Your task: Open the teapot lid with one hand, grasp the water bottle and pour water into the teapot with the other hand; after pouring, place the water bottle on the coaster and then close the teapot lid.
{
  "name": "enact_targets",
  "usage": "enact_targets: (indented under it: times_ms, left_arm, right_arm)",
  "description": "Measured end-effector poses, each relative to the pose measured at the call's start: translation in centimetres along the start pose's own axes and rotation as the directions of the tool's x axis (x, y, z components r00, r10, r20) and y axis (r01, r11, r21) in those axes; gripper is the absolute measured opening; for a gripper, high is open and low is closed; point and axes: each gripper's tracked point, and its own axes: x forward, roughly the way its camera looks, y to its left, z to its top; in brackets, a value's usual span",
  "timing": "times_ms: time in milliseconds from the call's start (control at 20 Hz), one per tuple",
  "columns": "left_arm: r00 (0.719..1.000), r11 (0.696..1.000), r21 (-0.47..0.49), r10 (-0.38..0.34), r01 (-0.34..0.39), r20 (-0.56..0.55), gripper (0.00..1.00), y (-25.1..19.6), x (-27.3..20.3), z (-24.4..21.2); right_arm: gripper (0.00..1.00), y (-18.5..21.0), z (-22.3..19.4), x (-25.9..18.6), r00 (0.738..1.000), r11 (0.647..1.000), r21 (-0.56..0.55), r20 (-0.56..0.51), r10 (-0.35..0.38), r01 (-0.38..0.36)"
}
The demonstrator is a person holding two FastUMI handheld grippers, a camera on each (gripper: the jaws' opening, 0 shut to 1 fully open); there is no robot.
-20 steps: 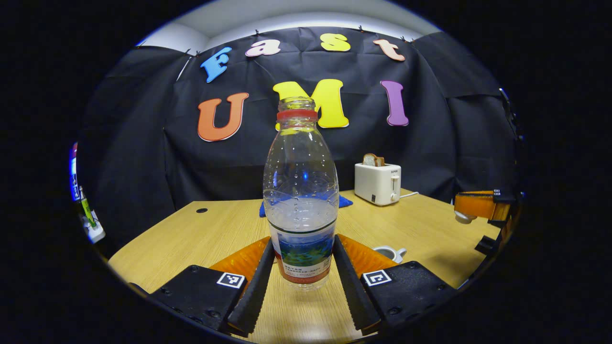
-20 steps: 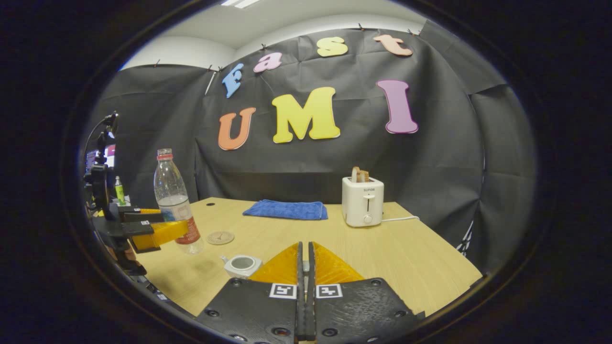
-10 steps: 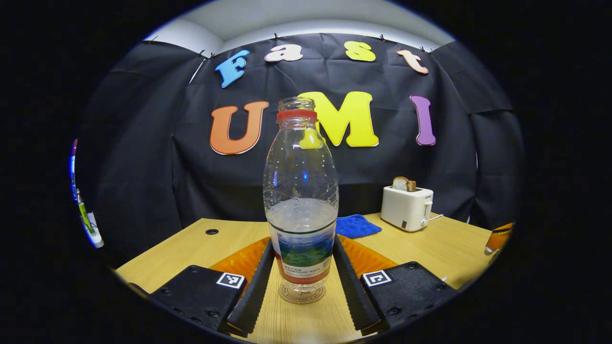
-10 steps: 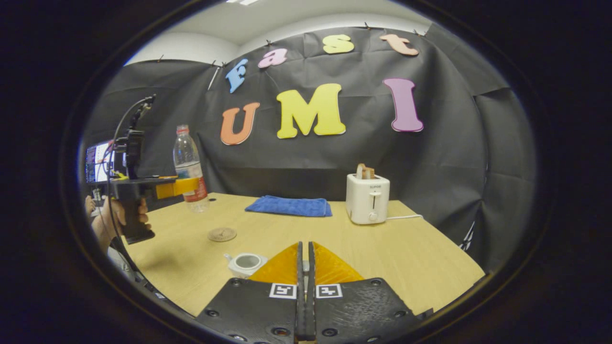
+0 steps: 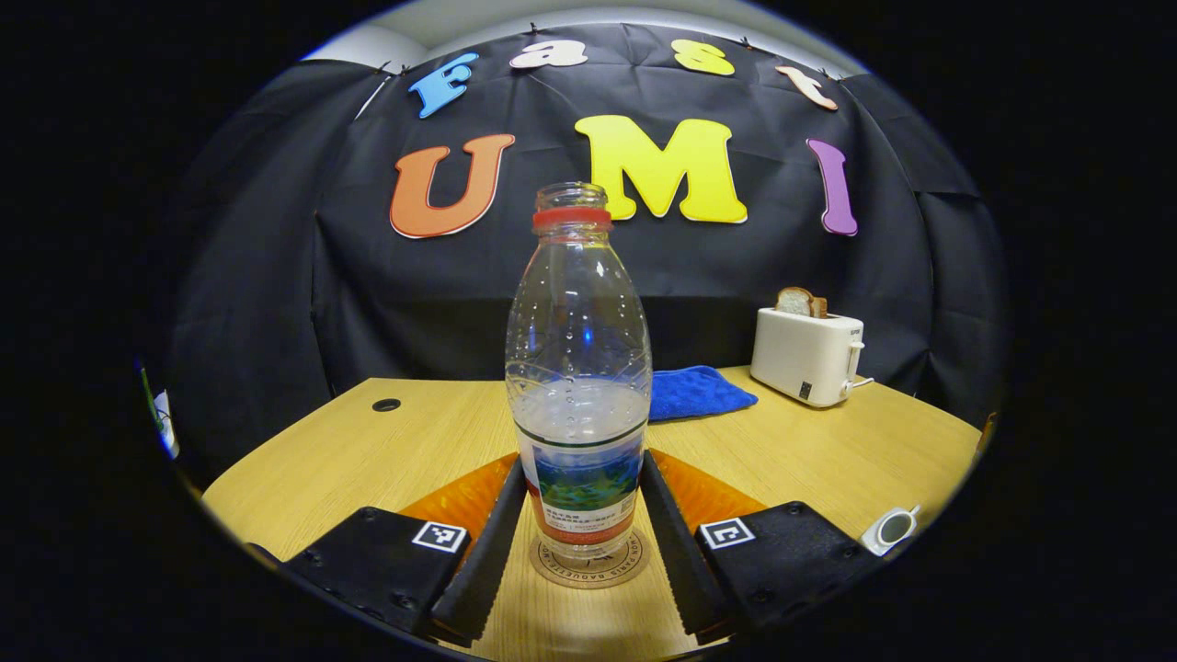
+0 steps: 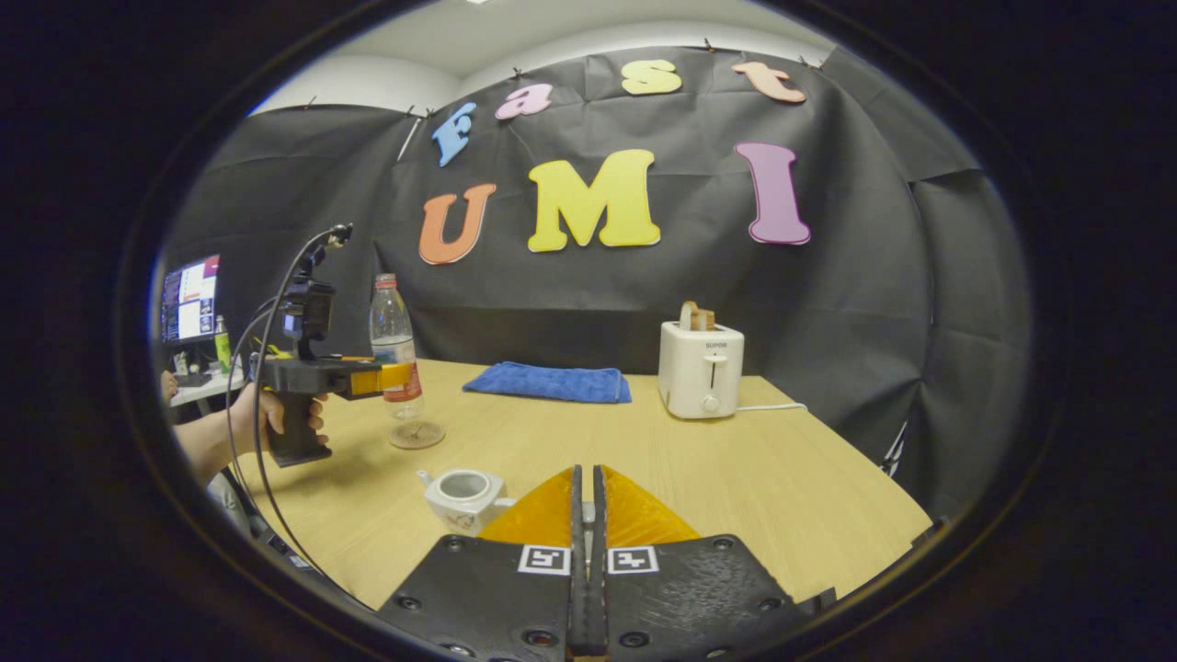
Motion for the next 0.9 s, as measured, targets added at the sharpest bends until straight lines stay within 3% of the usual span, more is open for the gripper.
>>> enact_targets:
  times_ms: [550, 800, 900]
  left_arm:
    - [0.997, 1.0, -0.016, 0.008, -0.01, -0.08, 0.8, 0.6, 0.7, -2.8]
    - [0.996, 0.999, -0.02, 0.026, -0.028, -0.09, 1.0, 0.8, 0.3, -3.1]
    - [0.994, 0.999, -0.027, 0.029, -0.032, -0.106, 1.0, 0.9, 0.1, -3.5]
  right_arm:
    - [0.0, 0.0, -0.7, -0.1, 1.0, 1.0, -0.003, -0.013, 0.001, -0.001]
    - [0.0, 0.0, -0.6, -0.1, 1.0, 1.0, -0.004, -0.01, 0.003, -0.003]
    - [0.0, 0.1, -0.6, -0.1, 1.0, 1.0, -0.006, -0.011, 0.004, -0.005]
